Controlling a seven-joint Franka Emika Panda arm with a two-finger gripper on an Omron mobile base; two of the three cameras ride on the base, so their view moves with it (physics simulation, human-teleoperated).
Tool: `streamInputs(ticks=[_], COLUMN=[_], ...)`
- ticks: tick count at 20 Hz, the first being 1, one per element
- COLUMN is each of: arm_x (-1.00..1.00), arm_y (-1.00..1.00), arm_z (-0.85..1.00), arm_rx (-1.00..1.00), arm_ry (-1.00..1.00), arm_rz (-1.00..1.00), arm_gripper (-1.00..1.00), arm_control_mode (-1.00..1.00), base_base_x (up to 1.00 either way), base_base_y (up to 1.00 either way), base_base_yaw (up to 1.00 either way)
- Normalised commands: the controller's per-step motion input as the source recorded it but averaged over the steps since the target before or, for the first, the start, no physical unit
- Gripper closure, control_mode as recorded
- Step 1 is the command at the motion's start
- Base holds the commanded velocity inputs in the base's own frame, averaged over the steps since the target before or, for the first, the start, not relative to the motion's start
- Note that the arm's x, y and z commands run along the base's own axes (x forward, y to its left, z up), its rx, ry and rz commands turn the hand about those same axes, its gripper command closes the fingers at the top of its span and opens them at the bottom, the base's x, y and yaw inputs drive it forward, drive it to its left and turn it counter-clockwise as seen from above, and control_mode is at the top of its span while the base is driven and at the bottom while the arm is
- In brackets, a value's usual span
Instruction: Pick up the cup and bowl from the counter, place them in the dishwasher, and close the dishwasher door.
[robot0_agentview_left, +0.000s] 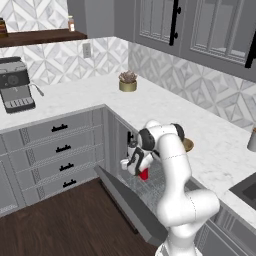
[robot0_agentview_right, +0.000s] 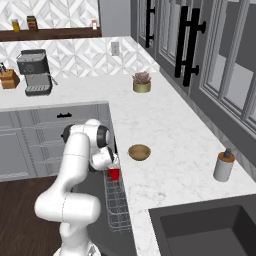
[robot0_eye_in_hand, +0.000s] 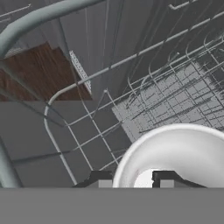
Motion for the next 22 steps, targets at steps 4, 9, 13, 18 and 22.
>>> streamInputs(ticks=[4,9,13,18,22], arm_x=[-0.51,-0.01,-0.04,-0.16,-0.72], arm_y=[0.86,0.34,0.47,0.19,0.06], arm_z=[-0.44,0.28,0.54,0.58,0.80], arm_rx=[0.01,-0.04,-0.11,-0.04,0.00], arm_ry=[0.06,-0.01,-0.06,0.00,0.00], arm_rz=[0.00,-0.02,-0.02,-0.02,-0.02], arm_gripper=[-1.00,-1.00,-1.00,-1.00,-1.00], arm_control_mode=[-1.00,-1.00,-1.00,-1.00,-1.00], base_base_x=[0.00,0.00,0.00,0.00,0.00], base_base_y=[0.00,0.00,0.00,0.00,0.00], base_base_yaw=[0.00,0.00,0.00,0.00,0.00])
